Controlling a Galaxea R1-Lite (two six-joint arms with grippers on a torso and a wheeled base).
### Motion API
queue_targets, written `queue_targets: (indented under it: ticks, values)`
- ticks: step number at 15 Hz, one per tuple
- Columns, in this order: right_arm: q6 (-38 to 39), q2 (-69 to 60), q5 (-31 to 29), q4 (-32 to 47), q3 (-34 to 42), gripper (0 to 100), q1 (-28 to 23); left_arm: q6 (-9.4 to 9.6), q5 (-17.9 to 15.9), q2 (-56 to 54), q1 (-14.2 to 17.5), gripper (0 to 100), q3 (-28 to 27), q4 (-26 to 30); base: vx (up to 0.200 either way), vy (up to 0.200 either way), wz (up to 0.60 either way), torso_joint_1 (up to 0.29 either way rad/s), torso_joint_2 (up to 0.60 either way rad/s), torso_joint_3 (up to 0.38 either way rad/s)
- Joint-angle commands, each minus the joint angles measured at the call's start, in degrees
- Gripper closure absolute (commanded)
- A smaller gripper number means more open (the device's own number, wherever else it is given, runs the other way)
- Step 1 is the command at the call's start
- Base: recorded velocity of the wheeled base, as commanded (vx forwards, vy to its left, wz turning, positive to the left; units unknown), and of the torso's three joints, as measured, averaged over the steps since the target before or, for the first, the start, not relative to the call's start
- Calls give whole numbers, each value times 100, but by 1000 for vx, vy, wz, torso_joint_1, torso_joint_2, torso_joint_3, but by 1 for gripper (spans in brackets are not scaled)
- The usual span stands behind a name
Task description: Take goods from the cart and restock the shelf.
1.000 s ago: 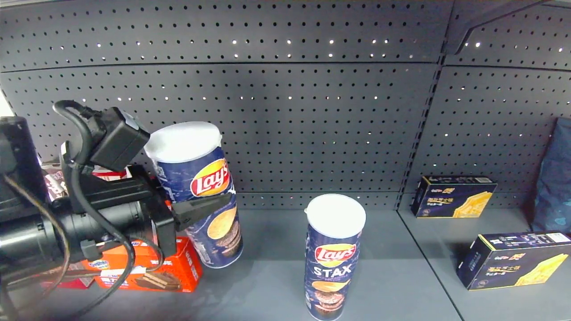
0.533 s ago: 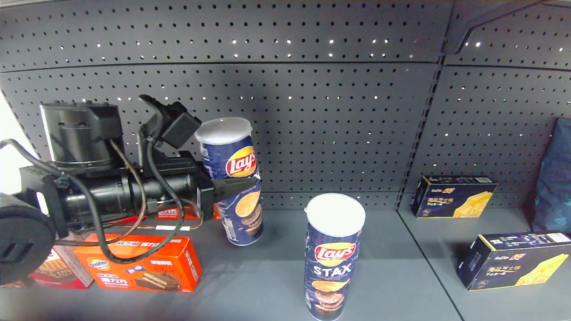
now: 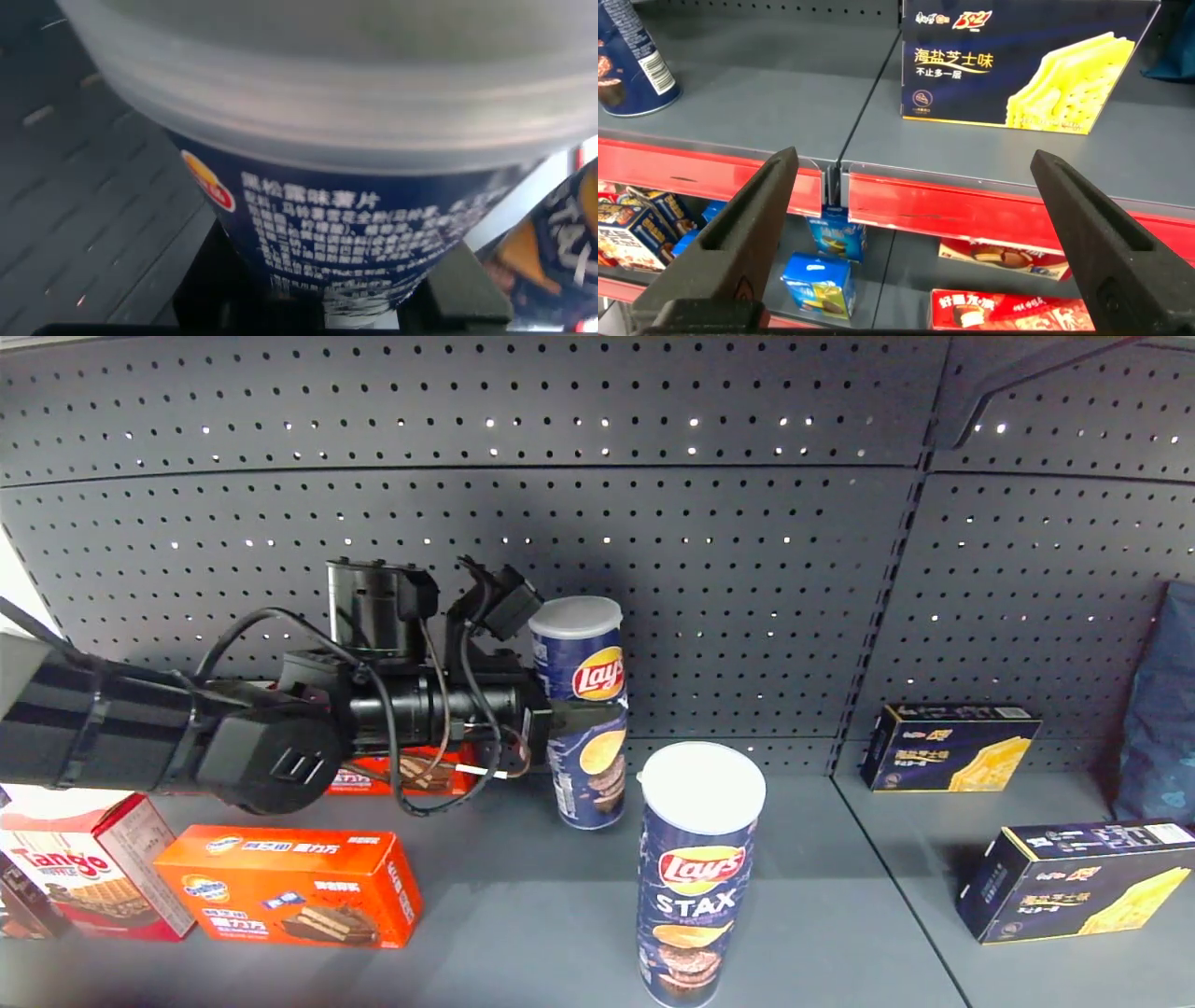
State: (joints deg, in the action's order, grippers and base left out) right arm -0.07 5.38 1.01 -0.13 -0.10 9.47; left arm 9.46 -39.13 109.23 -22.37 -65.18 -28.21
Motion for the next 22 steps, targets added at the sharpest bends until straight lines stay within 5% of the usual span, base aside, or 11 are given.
queue_targets:
  ticks: [1,22]
  values:
    - [-1,16,4,-4,1,0,2,-6,-59,556,-110,100,-460,8,0,0,0,0,0,0]
    - [-1,16,4,-4,1,0,2,82,-183,1452,-285,100,-1093,-44,0,0,0,0,0,0]
